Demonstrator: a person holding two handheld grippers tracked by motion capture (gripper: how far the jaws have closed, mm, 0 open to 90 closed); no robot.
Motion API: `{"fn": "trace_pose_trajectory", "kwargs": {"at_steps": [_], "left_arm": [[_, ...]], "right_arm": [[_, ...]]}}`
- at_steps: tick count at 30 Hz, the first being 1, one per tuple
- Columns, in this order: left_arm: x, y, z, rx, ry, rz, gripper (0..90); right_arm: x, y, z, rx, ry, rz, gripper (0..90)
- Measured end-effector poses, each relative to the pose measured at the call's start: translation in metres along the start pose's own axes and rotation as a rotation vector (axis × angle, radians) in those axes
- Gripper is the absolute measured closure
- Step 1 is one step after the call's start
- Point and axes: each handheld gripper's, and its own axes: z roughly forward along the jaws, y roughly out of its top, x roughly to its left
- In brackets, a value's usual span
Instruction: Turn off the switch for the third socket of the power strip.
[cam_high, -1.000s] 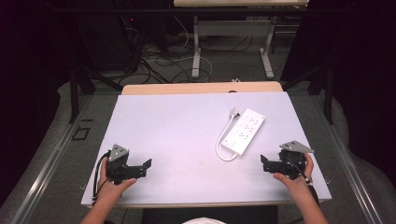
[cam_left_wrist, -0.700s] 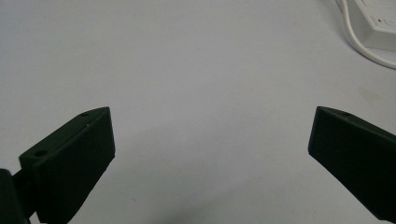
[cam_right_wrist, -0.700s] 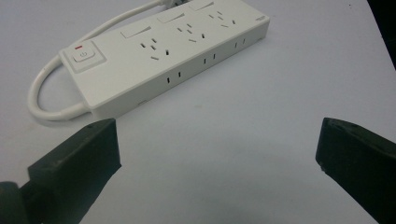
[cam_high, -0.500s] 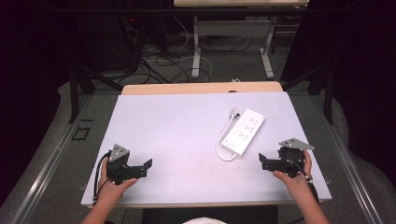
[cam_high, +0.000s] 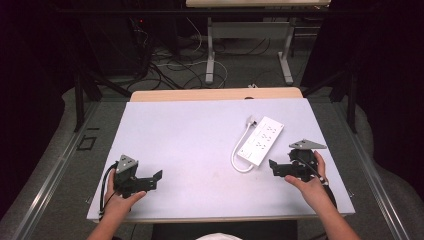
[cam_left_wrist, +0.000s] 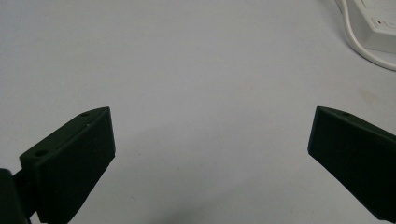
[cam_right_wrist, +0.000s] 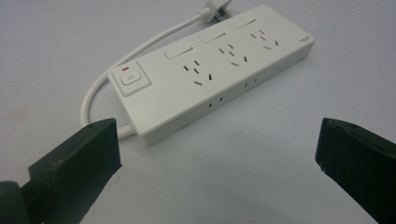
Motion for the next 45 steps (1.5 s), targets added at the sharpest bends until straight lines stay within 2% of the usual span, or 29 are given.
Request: {"fn": "trace_pose_trajectory", "kwargs": {"at_steps": [14, 18, 29, 32, 45], "left_arm": [[0.0, 0.0, 0.0, -0.001, 0.001, -0.001, 0.8], [0.0, 0.0, 0.0, 0.001, 0.002, -0.001, 0.8], [0.001, -0.001, 0.0, -0.002, 0.007, -0.005, 0.9], [0.001, 0.0, -0.001, -0.004, 0.011, -0.004, 1.0], [0.0, -0.001, 0.0, 0.003, 0.022, 0.004, 1.2]], "right_arm": [[0.004, 0.028, -0.002, 0.033, 0.038, -0.004, 1.0], [0.004, 0.034, -0.001, 0.037, 0.04, -0.021, 1.7], [0.006, 0.049, 0.001, 0.06, 0.042, -0.024, 3.5], [0.007, 0.055, 0.001, 0.063, 0.038, -0.04, 4.1], [0.011, 0.081, 0.007, 0.084, 0.032, -0.06, 8.1]]}}
